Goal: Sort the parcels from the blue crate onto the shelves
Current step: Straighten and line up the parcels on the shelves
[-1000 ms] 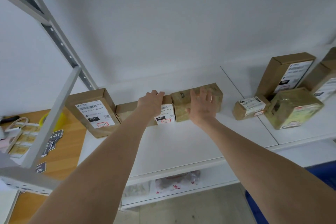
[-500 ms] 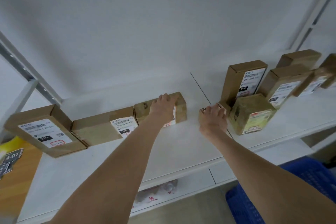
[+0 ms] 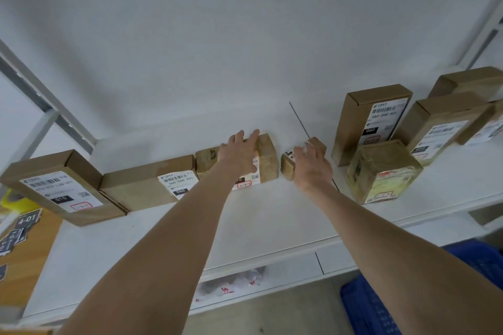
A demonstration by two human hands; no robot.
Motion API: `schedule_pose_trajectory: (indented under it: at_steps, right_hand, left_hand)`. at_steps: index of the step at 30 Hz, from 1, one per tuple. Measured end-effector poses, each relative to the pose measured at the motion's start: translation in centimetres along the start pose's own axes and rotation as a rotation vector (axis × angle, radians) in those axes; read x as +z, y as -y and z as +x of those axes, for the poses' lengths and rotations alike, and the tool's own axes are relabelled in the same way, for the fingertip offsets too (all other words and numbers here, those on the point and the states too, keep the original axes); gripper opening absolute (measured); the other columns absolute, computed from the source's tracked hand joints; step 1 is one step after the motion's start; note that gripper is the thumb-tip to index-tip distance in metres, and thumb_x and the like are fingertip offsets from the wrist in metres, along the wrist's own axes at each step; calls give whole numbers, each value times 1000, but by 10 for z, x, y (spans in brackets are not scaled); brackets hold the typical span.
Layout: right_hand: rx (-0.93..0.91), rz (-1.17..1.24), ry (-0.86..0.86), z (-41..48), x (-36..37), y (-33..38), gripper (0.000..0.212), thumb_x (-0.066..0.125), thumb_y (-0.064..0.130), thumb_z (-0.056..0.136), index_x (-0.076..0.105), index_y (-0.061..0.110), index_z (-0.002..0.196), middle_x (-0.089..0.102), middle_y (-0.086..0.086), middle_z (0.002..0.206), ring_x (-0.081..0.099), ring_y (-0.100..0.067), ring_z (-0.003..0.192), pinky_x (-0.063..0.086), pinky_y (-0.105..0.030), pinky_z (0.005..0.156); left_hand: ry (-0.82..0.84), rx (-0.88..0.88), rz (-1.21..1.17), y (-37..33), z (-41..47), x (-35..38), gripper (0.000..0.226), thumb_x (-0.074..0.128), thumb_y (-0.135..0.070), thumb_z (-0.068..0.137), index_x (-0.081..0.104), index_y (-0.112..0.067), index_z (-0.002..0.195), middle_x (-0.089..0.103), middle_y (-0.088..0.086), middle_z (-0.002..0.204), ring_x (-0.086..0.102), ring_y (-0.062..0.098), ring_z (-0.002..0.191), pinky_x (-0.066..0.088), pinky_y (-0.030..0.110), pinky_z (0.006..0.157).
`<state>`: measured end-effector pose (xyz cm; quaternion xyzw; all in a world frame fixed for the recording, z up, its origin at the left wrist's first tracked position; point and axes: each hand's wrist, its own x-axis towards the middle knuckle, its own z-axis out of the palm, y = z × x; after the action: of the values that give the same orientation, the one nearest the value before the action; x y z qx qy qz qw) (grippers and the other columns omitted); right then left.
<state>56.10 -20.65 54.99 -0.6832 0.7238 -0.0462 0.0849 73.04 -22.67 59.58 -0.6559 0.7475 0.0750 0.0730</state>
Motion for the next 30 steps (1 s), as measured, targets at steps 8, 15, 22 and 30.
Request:
schedule_pose_trajectory:
  at_steps: [8,15,22,30]
  right_hand:
    - [30,-24,-1,-5,4,10,48,45,19,96,35,25,142,31,-9,148,28,-29,136,35,-38,102]
    - [36,-87,20,-17,0,18,51,49,15,91,37,23,140,32,-11,144,29,-31,134,32,-40,106]
    - [6,-58,28,-23,-11,16,66,62,24,85,30,24,143,29,-11,144,28,-31,134,31,-40,106]
    - [76,-106,-314,-38,-56,-74,70,60,52,83,29,23,139,26,-13,144,25,-33,137,27,-45,112]
  left_hand:
    - [18,57,27,5,-5,0,81,58,0,82,19,-28,147,35,3,141,40,27,125,49,39,90]
    - [32,68,29,8,-13,0,81,61,-1,82,20,-28,147,38,3,137,42,28,123,48,38,87]
    - [23,57,9,-6,-22,-3,80,64,-25,82,18,-22,148,30,10,144,37,30,130,42,40,96]
    - [-242,296,-150,-103,-10,-28,66,56,-29,91,23,-20,147,31,7,144,38,25,130,44,39,94]
